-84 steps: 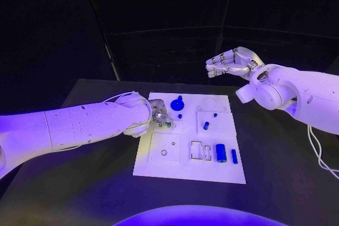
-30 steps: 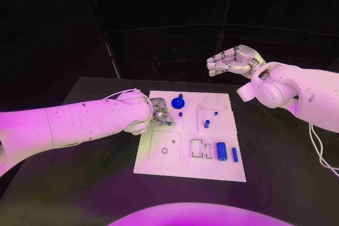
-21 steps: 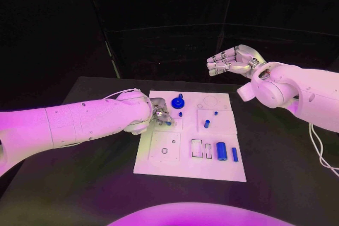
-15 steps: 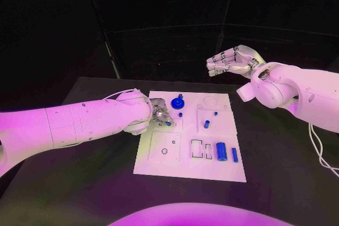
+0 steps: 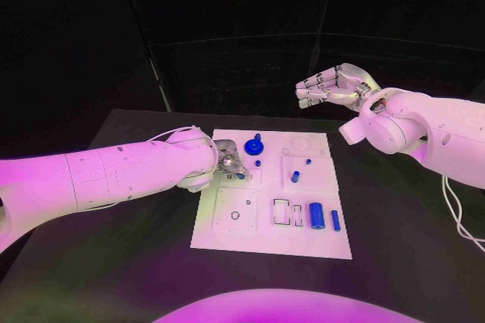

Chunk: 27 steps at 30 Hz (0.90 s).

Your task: Assemble the parts on the task board

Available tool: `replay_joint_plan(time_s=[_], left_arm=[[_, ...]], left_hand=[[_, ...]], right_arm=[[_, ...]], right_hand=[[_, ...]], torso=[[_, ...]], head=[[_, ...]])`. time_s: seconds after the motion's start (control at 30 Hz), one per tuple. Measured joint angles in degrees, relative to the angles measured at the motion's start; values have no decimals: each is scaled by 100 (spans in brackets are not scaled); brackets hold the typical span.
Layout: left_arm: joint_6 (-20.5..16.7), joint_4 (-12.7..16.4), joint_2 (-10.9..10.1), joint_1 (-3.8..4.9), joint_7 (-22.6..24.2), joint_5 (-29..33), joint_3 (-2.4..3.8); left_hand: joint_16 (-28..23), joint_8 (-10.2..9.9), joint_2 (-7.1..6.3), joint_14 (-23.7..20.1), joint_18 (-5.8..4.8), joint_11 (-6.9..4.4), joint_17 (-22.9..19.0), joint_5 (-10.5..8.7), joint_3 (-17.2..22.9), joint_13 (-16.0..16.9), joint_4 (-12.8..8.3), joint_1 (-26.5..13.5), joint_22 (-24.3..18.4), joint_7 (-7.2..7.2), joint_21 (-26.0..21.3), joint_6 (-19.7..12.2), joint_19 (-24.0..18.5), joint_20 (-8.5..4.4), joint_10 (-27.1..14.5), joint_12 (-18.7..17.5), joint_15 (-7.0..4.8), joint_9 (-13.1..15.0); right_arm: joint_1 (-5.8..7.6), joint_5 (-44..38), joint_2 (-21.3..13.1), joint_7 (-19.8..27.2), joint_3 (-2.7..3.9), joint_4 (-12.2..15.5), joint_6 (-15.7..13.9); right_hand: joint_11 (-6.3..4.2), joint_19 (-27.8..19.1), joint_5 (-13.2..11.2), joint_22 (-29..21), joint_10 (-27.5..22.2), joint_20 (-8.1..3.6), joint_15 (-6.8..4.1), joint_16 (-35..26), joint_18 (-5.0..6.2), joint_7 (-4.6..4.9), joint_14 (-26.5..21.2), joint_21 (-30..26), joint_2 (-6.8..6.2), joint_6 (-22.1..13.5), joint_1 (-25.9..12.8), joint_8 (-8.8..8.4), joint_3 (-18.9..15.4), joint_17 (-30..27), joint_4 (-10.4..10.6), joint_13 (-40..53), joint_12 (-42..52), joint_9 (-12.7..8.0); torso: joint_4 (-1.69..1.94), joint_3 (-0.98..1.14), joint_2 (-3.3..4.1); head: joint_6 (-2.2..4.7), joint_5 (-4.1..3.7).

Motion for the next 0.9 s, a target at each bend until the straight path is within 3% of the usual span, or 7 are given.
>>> replay_joint_plan(time_s=[0.9], left_arm=[[46,-36,28,-5,-20,11,-4]], left_hand=[[0,66,-42,0,0,-20,0,0,-505,-11,333,-298,40,-9,19,53,20,-20,19,83,0,-60]], right_arm=[[0,-2,-48,1,0,34,-1]], right_hand=[[0,15,0,0,0,15,0,0,0,0,0,0,0,0,0,0,-15,0,15,0,0,0]], torso=[[2,-4,0]], head=[[-9,1]])
